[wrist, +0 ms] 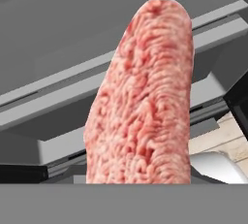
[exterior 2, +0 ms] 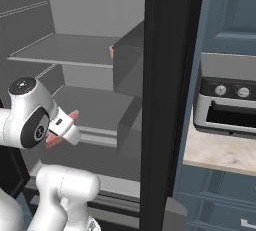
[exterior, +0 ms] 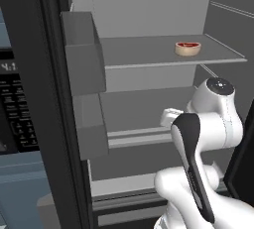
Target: Place the steak on the counter behind the older steak on the same shelf of the fridge to maintain FIFO order. Close the fridge door when finished.
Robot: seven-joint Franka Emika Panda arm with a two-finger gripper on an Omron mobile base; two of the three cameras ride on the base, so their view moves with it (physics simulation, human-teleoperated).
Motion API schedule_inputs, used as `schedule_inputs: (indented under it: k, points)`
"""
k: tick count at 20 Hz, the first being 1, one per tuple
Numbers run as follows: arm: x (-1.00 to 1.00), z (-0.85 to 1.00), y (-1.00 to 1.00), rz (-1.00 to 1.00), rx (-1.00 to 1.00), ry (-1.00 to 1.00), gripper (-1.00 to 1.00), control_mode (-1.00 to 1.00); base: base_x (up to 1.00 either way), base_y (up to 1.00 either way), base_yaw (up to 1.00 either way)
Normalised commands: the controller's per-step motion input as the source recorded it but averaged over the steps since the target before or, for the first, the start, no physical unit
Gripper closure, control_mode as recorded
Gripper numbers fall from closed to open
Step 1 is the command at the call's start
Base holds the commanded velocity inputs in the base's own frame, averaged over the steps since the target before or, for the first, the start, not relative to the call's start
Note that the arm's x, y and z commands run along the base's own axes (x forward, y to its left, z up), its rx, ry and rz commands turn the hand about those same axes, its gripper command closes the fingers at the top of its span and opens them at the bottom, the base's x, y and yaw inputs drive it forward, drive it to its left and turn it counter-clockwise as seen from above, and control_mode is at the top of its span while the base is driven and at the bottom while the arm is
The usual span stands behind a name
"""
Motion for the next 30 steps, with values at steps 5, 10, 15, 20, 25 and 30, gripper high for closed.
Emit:
schedule_inputs:
  k: [5, 10, 15, 20, 25, 30]
  points:
    - [0.00, 0.00, 0.00, 0.00, 0.00, 0.00, 1.00, 1.00, 0.99, 0.00, 0.02]
    - [0.60, 0.16, 0.00, 0.07, 0.00, -0.03, 1.00, -1.00, 0.40, 0.00, 0.04]
    - [0.99, 0.92, 0.38, 0.08, -0.03, -0.28, 1.00, -1.00, 0.00, 0.00, 0.00]
    - [0.81, 0.94, 0.32, 0.00, -0.10, -0.32, 1.00, -1.00, 0.00, 0.00, 0.00]
    - [0.76, 0.59, 0.05, 0.00, -0.03, -0.25, 1.00, -1.00, 0.00, 0.00, 0.00]
    - [0.97, 0.22, -0.02, 0.00, 0.00, -0.02, 1.00, -1.00, 0.00, 0.00, 0.00]
